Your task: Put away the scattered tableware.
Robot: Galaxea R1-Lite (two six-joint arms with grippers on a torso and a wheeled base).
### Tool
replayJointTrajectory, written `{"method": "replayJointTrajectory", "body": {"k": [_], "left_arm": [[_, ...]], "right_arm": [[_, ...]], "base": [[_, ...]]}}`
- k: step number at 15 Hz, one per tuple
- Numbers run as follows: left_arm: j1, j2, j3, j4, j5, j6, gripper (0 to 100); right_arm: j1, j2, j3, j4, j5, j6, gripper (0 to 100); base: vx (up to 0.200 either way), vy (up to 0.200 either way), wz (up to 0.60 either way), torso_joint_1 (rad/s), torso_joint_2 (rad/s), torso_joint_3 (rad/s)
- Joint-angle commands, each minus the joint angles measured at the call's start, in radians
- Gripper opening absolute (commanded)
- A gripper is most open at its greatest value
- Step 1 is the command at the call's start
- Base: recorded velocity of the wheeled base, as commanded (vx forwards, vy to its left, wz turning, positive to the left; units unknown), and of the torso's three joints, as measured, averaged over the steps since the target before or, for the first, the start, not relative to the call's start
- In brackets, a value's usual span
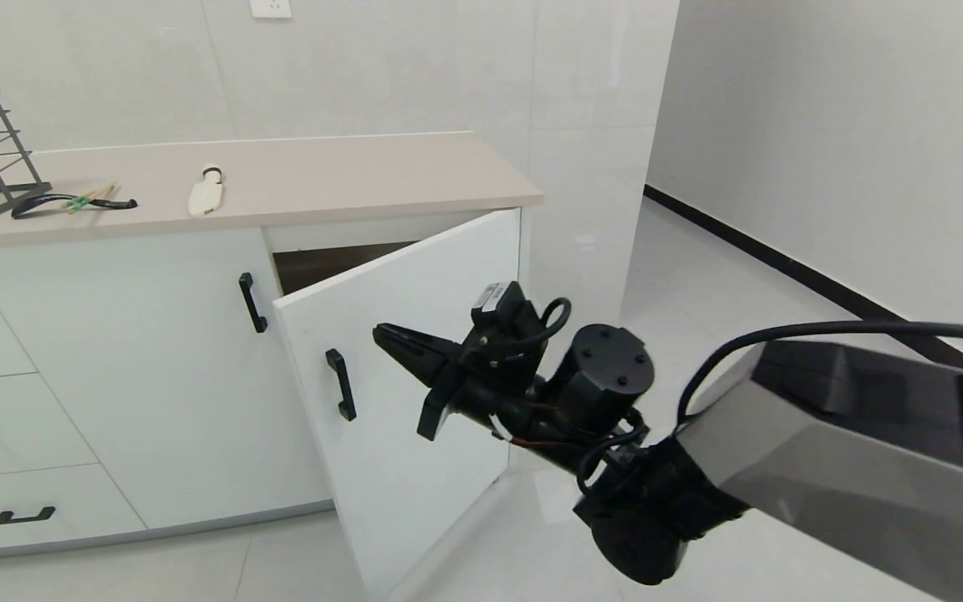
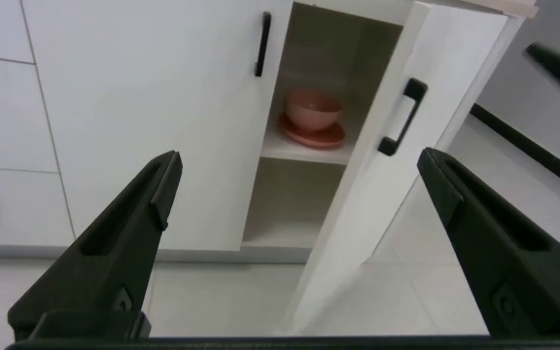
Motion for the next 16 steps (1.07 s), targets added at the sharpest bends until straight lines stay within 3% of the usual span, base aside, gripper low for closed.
{"method": "replayJointTrajectory", "body": {"k": [1,2,3,4,5,6,7,8,10,13,15,16], "left_arm": [[0.000,0.000,0.000,-0.002,0.007,0.000,100],[0.000,0.000,0.000,0.000,0.007,0.000,100],[0.000,0.000,0.000,-0.002,0.007,0.000,100],[0.000,0.000,0.000,-0.002,0.007,-0.001,100],[0.000,0.000,0.000,0.000,0.007,-0.001,100],[0.000,0.000,0.000,0.000,0.007,-0.001,100],[0.000,0.000,0.000,0.000,0.007,-0.001,100],[0.000,0.000,0.000,-0.002,0.007,-0.001,100],[0.000,0.000,0.000,-0.002,0.007,-0.004,100],[0.000,0.000,0.000,-0.002,0.007,-0.018,100],[0.000,0.000,-0.001,0.000,0.006,-0.024,100],[0.000,0.000,-0.001,-0.002,0.006,-0.026,100]], "right_arm": [[-0.057,-0.416,0.352,-0.001,-0.017,0.008,0],[-0.094,-0.565,0.515,-0.001,-0.021,0.010,0],[-0.113,-0.629,0.593,-0.001,-0.029,0.010,0],[-0.198,-0.796,0.819,-0.001,-0.043,0.010,0],[-0.255,-0.862,0.911,-0.001,-0.043,0.010,0],[-0.456,-1.017,1.033,-0.001,-0.038,0.008,0],[-0.508,-1.052,1.033,0.002,-0.038,0.011,0],[-0.741,-1.298,1.033,0.117,-0.011,0.004,0],[-0.745,-1.655,1.033,0.362,0.065,-0.022,0],[-0.725,-2.260,1.033,0.980,0.184,-0.125,0],[-0.743,-2.214,1.033,0.937,0.180,-0.113,0],[-0.815,-2.218,1.033,1.045,0.183,-0.093,0]], "base": [[0.000,0.000,0.00,0.000,0.00,0.000],[0.000,0.000,0.00,0.000,0.00,0.000],[0.000,0.000,0.00,0.000,0.00,0.000],[0.000,0.000,0.00,0.000,0.00,0.000],[0.000,0.000,0.00,0.000,0.00,0.000],[0.000,0.000,0.00,0.000,0.00,0.000],[0.000,0.000,0.00,0.000,0.00,0.000],[0.000,0.000,0.00,0.000,0.00,0.000],[0.000,0.000,0.00,0.000,0.00,0.000],[0.000,0.000,0.00,0.000,0.00,0.000],[0.000,0.000,0.00,0.000,0.00,0.000],[0.000,0.000,0.00,0.000,0.00,0.000]]}}
